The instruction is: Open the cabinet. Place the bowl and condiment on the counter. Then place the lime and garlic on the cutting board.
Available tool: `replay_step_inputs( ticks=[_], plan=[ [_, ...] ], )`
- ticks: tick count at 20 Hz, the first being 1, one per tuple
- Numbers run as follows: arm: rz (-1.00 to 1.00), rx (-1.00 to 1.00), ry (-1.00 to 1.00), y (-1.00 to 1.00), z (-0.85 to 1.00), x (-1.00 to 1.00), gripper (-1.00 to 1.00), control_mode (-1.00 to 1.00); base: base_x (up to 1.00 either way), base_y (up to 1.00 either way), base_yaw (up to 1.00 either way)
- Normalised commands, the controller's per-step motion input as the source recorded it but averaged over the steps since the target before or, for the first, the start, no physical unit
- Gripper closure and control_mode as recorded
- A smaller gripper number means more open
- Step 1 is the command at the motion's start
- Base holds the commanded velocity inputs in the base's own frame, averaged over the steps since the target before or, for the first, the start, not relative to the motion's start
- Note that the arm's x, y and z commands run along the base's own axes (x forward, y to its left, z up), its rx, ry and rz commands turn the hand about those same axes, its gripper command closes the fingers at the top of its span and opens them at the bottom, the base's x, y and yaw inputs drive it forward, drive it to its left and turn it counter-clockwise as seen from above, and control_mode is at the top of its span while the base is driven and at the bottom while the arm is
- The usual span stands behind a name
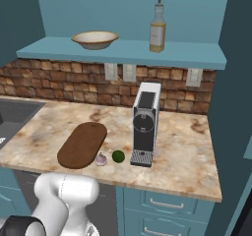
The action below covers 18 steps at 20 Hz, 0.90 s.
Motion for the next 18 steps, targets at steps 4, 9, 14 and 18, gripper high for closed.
replay_step_inputs(
  ticks=[4,9,14,18],
  plan=[
    [0.00,-0.04,0.10,0.66,-0.12,0.03,-1.00,-1.00,0.00,0.00,0.00],
    [0.01,-0.02,0.09,0.29,-0.16,0.02,-1.00,-1.00,0.00,0.00,0.00],
    [0.00,0.00,0.00,0.03,-0.11,0.00,-1.00,-1.00,0.00,0.00,0.00],
    [0.00,-0.02,-0.04,-0.16,0.00,0.00,-1.00,-1.00,0.00,0.00,0.00]
  ],
)
